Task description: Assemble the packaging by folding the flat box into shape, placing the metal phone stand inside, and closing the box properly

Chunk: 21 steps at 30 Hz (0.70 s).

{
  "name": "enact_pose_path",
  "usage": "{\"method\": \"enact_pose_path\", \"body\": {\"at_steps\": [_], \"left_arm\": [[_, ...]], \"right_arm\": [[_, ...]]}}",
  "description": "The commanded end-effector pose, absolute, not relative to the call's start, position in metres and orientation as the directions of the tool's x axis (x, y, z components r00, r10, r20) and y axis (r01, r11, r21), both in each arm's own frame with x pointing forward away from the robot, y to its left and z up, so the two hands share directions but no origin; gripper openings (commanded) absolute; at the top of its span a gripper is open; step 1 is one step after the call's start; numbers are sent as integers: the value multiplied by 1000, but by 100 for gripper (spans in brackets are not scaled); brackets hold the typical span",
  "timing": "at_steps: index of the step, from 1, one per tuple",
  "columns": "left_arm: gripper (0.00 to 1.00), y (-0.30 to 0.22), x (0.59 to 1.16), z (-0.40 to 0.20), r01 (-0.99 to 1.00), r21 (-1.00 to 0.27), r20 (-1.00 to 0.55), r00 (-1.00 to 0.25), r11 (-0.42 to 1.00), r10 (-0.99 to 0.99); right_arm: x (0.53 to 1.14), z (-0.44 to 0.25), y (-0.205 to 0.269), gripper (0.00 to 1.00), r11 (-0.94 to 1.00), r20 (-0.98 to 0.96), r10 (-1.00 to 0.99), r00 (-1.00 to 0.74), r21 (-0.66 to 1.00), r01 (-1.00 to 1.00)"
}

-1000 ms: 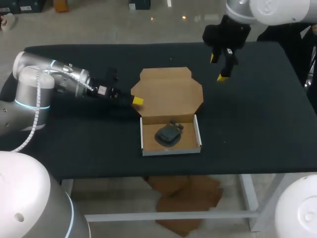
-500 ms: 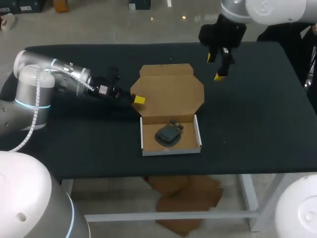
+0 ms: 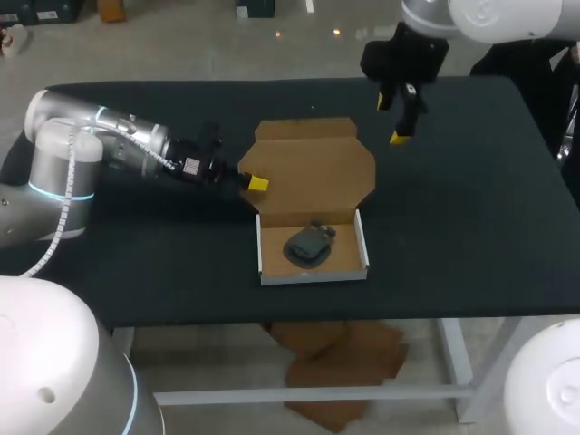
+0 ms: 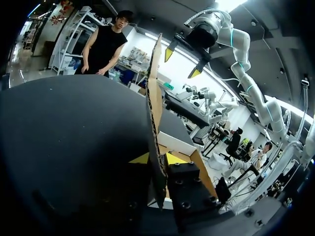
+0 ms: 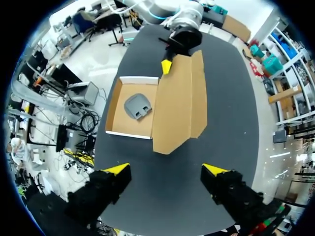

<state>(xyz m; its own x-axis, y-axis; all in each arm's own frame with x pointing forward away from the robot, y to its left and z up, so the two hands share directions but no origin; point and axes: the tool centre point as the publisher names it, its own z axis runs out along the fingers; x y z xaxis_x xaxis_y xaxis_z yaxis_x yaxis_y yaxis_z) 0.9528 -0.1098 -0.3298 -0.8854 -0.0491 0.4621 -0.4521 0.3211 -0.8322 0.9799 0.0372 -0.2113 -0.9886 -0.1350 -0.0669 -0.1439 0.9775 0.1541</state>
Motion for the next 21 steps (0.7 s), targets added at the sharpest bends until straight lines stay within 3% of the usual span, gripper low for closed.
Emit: {"method": "enact_pose_path", "body": {"at_steps": [1,12,21], "left_arm": [[22,-108,947,-326,-438,-838,447,-893,325,-51],[27,-108,944,-322,-382,-863,392,-919,331,-37],[22,-109,943,-319,-312,-882,325,-945,353,-24]], "right_arm": [[977,-208,38,100,978,-69,-135,-988,149,-144],[976,-208,40,100,978,-67,-140,-988,148,-148],[976,-207,40,100,978,-67,-141,-988,147,-149]]}}
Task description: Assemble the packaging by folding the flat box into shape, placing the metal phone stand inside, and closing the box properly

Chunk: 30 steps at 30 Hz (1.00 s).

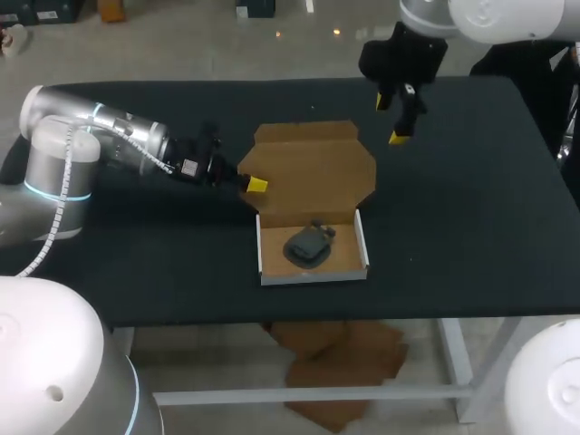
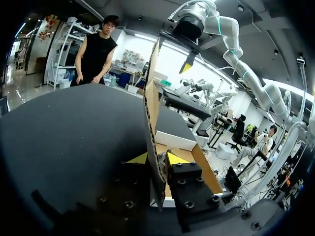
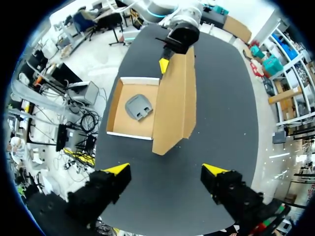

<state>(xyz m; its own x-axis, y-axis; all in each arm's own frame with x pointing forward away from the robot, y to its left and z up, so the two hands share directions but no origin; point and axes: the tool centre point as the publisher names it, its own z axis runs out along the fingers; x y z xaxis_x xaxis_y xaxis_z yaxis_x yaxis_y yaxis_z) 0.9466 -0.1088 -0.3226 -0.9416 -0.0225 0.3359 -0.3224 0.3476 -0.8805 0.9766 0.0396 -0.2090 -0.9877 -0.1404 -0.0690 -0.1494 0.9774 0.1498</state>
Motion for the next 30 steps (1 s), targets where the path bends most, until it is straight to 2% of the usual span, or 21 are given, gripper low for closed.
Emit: {"method": "enact_pose_path", "body": {"at_steps": [1,6,9,22,25,27,30], "left_arm": [[22,-109,942,-318,-303,-885,314,-949,355,-27],[20,-109,941,-316,-278,-890,288,-957,361,-26],[15,-108,940,-315,-260,-892,268,-963,369,-32],[16,-107,937,-312,-201,-893,213,-977,402,-17],[10,-107,937,-312,-192,-892,203,-979,408,-15],[0,-107,936,-312,-187,-893,199,-980,409,-13],[0,-106,936,-313,-181,-895,192,-981,409,-13]], "right_arm": [[976,-207,40,100,978,-67,-141,-988,146,-149],[976,-207,41,100,978,-65,-144,-987,144,-152],[977,-206,41,100,978,-65,-144,-987,143,-152],[978,-205,43,100,978,-61,-147,-987,138,-154],[978,-205,44,100,979,-59,-147,-987,136,-154],[978,-205,44,100,979,-57,-148,-987,136,-154],[978,-205,45,100,979,-56,-148,-987,135,-155]]}}
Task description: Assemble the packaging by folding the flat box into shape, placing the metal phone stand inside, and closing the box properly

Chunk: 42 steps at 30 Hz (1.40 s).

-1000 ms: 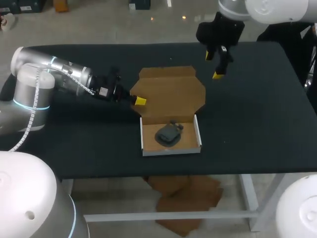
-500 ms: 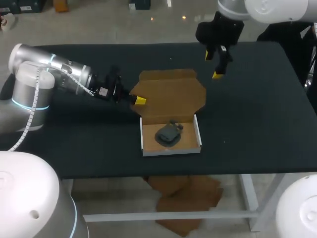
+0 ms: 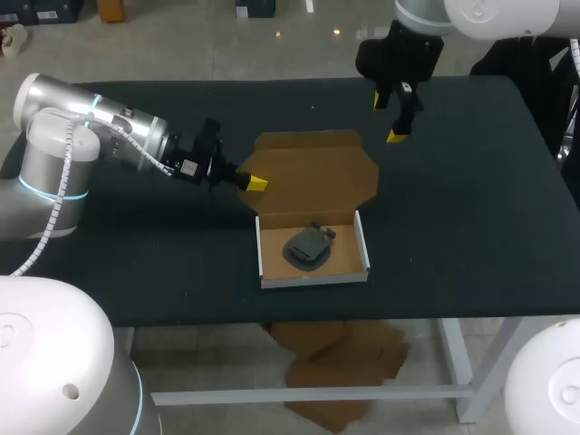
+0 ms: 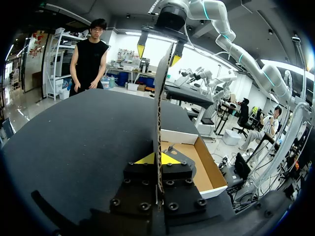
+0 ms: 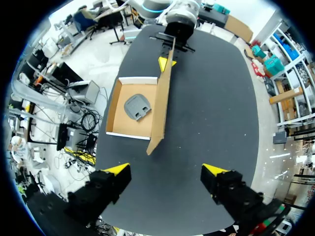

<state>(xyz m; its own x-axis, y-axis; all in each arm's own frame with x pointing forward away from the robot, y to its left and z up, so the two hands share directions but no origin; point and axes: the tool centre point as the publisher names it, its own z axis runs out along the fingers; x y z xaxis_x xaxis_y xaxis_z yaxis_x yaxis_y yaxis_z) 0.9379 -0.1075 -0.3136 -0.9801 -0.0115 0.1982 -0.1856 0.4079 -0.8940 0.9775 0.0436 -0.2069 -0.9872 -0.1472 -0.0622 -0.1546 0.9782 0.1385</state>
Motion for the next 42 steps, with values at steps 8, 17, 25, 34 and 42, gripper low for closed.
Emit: {"method": "enact_pose_path", "body": {"at_steps": [8,17,25,34,42], "left_arm": [[0,-104,935,-314,-136,-903,151,-989,408,3],[0,-103,935,-315,-130,-908,142,-990,399,0],[0,-103,935,-315,-130,-908,142,-990,399,0],[0,-102,935,-316,-100,-910,101,-995,402,-17],[0,-97,929,-315,-16,-915,-6,-999,404,-53]], "right_arm": [[978,-204,45,100,979,-57,-147,-988,132,-153],[977,-202,45,100,980,-62,-147,-987,128,-154],[979,-203,45,100,979,-63,-151,-987,127,-158],[980,-203,47,100,978,-62,-154,-986,129,-161],[981,-203,49,100,979,-62,-156,-986,126,-163]]}}
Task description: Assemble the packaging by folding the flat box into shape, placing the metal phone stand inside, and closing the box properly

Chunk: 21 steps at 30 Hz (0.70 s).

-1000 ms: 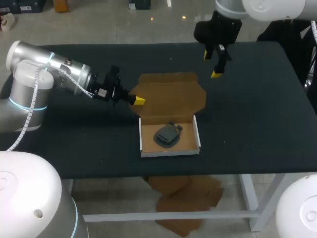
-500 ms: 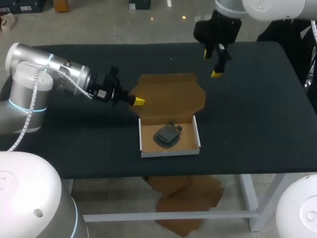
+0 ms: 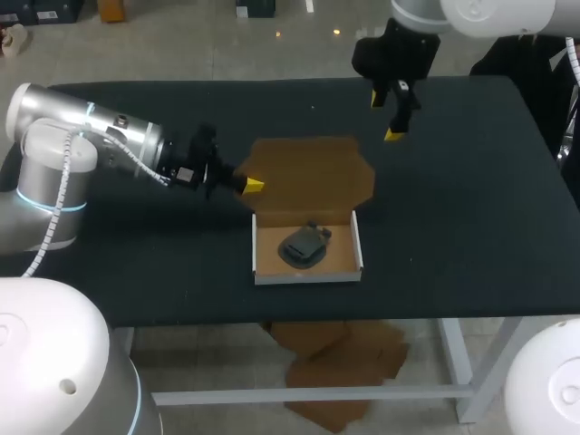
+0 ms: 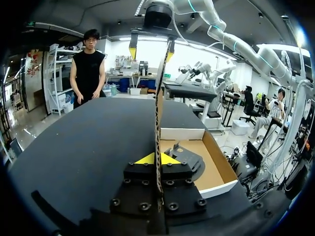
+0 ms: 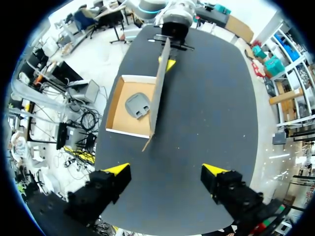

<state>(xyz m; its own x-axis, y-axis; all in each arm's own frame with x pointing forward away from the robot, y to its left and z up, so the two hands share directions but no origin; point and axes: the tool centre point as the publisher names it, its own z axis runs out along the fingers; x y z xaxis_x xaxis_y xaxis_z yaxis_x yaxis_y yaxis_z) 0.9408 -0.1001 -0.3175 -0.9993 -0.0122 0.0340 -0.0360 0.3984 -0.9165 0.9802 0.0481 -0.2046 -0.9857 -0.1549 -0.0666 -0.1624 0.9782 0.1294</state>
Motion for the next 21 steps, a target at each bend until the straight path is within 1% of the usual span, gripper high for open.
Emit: {"method": "enact_pose_path", "body": {"at_steps": [1,8,21], "left_arm": [[0,-97,928,-315,-11,-916,-14,-998,402,-58],[0,-98,925,-314,33,-908,-65,-996,417,-63],[0,-100,924,-316,45,-904,-78,-995,426,-62]], "right_arm": [[981,-203,49,100,979,-62,-156,-986,126,-163],[981,-203,51,100,978,-62,-159,-985,126,-166],[982,-198,57,100,976,-65,-167,-984,127,-174]]}}
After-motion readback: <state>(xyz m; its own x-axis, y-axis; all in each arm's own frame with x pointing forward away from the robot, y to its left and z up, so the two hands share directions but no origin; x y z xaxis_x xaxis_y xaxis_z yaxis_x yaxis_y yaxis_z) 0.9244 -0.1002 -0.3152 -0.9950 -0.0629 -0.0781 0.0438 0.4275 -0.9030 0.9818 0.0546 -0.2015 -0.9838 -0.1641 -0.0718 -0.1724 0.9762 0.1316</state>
